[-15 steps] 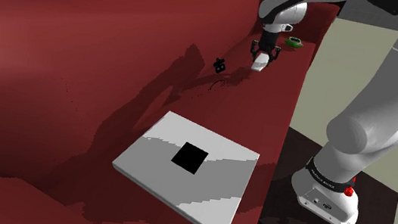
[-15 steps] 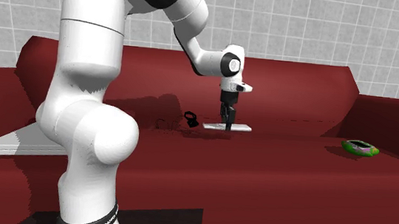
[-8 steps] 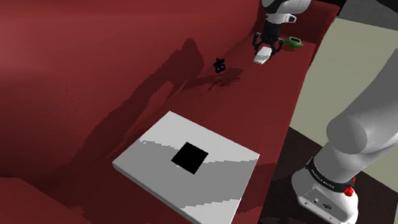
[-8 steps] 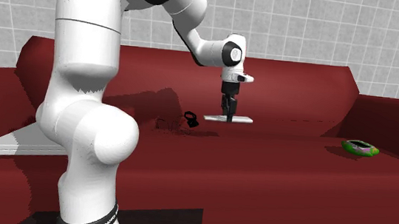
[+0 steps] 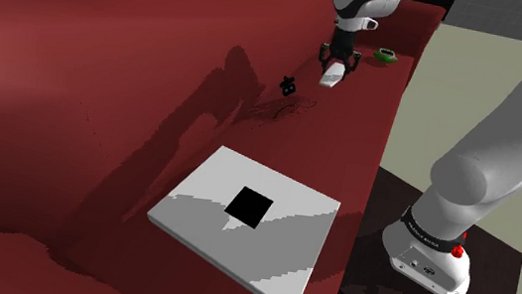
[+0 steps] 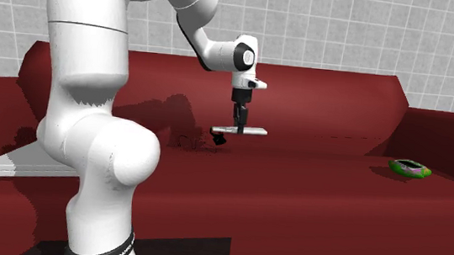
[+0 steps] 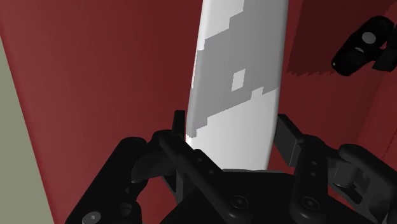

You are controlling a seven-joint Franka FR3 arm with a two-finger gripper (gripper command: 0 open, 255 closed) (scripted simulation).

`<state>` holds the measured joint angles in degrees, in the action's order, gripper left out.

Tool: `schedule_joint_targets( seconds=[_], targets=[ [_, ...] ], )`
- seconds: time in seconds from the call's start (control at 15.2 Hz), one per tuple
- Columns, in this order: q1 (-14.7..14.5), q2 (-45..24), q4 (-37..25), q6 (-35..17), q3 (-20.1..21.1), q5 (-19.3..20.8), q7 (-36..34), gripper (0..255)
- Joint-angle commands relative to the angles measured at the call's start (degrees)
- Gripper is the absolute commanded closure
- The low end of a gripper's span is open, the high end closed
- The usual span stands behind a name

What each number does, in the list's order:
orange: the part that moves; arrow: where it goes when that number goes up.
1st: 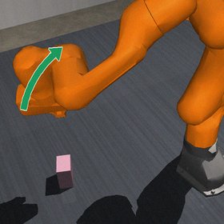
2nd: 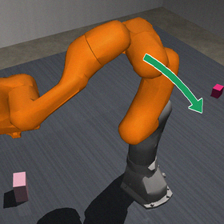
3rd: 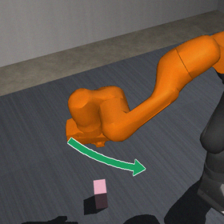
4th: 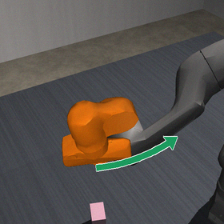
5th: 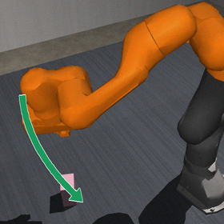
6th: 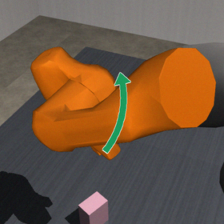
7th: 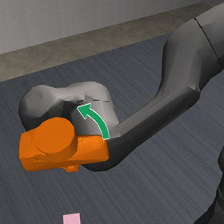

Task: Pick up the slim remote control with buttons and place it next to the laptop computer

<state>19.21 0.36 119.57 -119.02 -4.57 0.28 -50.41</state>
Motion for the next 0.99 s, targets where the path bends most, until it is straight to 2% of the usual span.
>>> schedule_joint_targets(
  seconds=[0.0, 0.46, 0.92],
  targets=[
    [-1.3, 1.9, 2.1, -0.2, 1.3, 0.1, -2.8, 255],
    [-5.9, 5.7, 6.5, -0.7, 6.6, -0.3, -12.4, 255],
    [-10.5, 6.8, 7.6, -0.8, 12.2, -1.2, -22.1, 255]
  ],
)
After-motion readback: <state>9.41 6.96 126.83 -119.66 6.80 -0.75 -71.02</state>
